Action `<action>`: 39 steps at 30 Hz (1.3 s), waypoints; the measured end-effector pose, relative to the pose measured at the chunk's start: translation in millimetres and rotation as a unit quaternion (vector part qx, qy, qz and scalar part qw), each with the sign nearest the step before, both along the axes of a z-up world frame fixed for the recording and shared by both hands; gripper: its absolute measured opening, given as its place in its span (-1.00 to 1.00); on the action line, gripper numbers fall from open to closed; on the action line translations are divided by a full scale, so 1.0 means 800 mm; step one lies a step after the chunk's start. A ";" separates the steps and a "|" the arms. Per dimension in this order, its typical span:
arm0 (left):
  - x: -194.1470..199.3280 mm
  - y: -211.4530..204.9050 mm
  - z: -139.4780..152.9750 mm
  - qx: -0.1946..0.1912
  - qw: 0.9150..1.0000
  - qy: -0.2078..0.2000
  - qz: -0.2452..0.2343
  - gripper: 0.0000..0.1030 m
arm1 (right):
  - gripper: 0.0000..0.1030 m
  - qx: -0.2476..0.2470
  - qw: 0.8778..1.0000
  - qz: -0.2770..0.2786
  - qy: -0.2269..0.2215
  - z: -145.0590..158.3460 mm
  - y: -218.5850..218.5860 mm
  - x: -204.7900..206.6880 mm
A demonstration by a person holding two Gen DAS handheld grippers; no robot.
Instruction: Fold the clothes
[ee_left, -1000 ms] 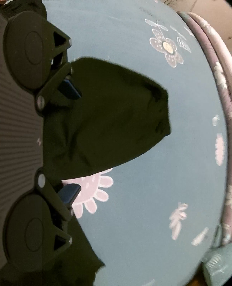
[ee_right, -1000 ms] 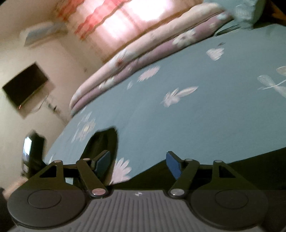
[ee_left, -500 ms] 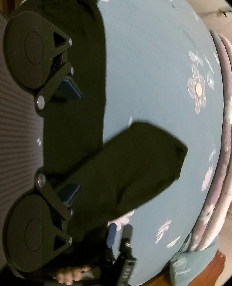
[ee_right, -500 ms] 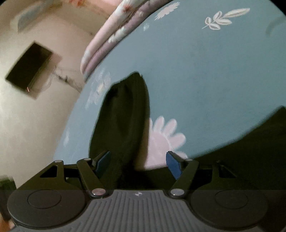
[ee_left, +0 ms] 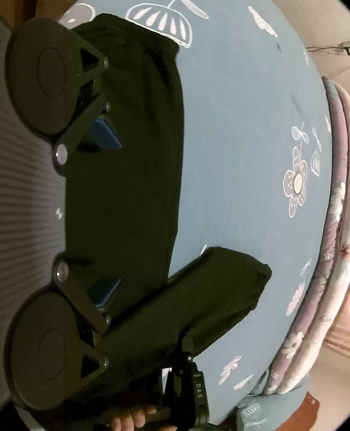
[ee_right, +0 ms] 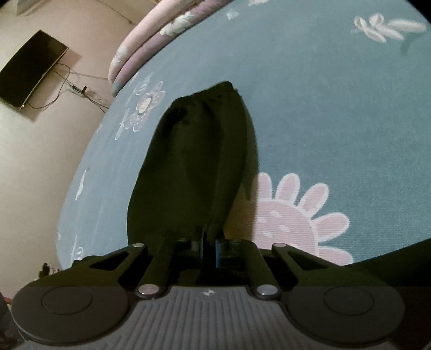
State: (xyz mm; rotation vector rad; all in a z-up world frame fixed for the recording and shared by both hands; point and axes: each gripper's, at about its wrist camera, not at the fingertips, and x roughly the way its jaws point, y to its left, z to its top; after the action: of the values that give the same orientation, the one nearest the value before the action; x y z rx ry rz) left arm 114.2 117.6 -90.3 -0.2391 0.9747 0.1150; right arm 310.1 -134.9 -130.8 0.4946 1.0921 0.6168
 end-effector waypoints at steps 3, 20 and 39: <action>-0.012 0.015 0.003 -0.013 1.000 -0.011 0.007 0.95 | -0.87 0.015 1.000 0.010 -0.015 0.022 0.003 -0.014; -0.058 0.100 0.011 -0.059 0.994 -0.050 0.083 0.95 | -0.90 0.051 0.979 0.191 -0.050 0.090 0.167 -0.119; -0.072 0.116 0.005 -0.059 0.991 -0.054 0.106 0.95 | -0.89 -0.070 0.938 0.324 -0.104 0.028 0.208 -0.238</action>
State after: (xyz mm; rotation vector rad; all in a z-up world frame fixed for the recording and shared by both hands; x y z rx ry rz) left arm 56.8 210.5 -86.2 -0.4545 0.8467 0.2368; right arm 119.6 31.3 -108.4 -0.0745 1.0817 1.1301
